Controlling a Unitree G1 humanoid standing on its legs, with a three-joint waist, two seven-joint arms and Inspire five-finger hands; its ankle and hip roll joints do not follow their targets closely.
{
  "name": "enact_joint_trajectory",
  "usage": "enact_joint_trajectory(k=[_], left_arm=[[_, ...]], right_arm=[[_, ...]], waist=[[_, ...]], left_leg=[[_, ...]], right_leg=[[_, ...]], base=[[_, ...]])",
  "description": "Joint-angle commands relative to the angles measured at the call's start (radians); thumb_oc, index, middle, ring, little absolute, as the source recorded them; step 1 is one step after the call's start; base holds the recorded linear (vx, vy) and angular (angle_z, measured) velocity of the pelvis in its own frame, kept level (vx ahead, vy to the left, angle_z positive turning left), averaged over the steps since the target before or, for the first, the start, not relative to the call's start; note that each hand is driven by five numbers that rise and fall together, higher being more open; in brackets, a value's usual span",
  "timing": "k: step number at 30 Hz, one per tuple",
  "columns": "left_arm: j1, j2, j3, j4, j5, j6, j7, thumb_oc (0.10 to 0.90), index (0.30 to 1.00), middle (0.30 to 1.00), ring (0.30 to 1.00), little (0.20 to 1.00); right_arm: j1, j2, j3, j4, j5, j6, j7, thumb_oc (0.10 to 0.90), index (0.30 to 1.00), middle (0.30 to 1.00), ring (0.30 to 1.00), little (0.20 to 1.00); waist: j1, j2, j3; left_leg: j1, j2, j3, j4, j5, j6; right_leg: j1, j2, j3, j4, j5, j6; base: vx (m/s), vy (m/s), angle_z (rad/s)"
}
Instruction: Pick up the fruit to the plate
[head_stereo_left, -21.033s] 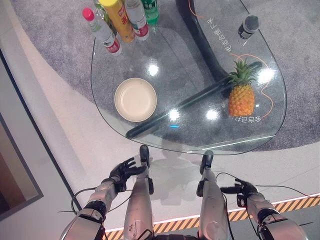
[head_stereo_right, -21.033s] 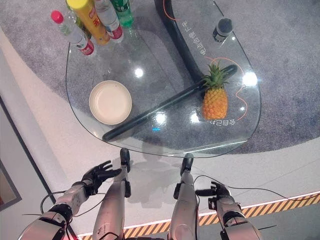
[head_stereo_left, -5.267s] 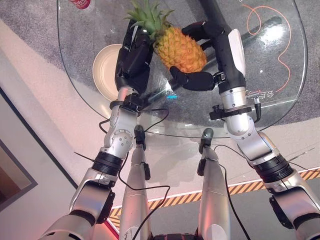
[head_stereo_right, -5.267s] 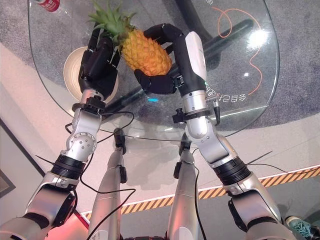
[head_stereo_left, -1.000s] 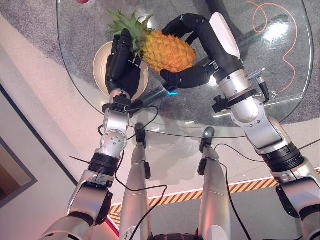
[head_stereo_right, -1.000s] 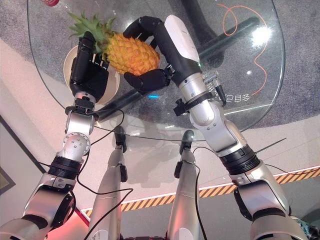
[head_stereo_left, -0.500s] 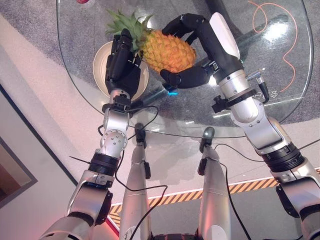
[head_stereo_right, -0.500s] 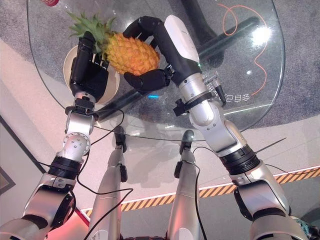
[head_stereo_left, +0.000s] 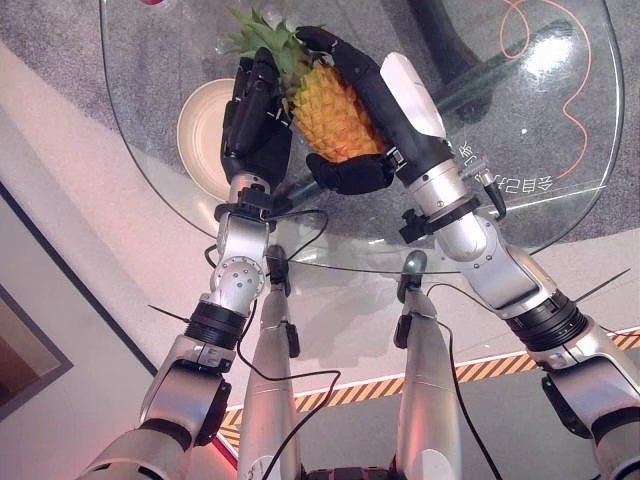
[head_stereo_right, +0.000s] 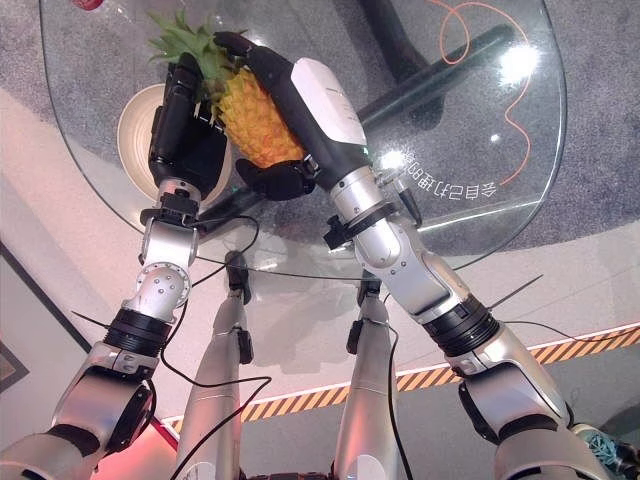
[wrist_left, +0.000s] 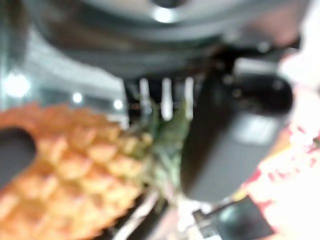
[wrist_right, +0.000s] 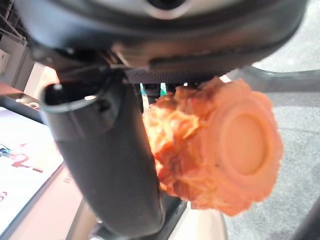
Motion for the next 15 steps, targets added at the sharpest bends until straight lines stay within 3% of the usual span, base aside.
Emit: enact_joint_trajectory(k=[1,15], left_arm=[[-0.126,-0.035,-0.042,-0.188,0.097,-0.045,-0.081,0.1,0.3,0.3,0.3,0.2],[-0.115,-0.034,-0.016,-0.193,0.175,-0.108,0.0,0.1,0.3,0.3,0.3,0.2]], right_arm=[[-0.088,0.023,-0.099,-0.108,-0.04,-0.061,-0.074,0.8,0.9,0.9,0.9,0.9],[-0.079,0.028,-0.12,-0.105,-0.053,-0.063,-0.099,0.8,0.9,0.9,0.9,0.9]], waist=[[0.028,-0.029,-0.014],[0.031,-0.028,-0.014]], left_leg=[[0.005,-0.027,-0.005,0.1,-0.095,0.024],[0.009,-0.026,-0.006,0.093,-0.09,0.024]], right_leg=[[0.049,0.026,-0.067,-0.122,0.101,-0.02],[0.051,0.026,-0.071,-0.122,0.1,-0.021]], base=[[0.0,0.0,0.0],[0.0,0.0,0.0]])
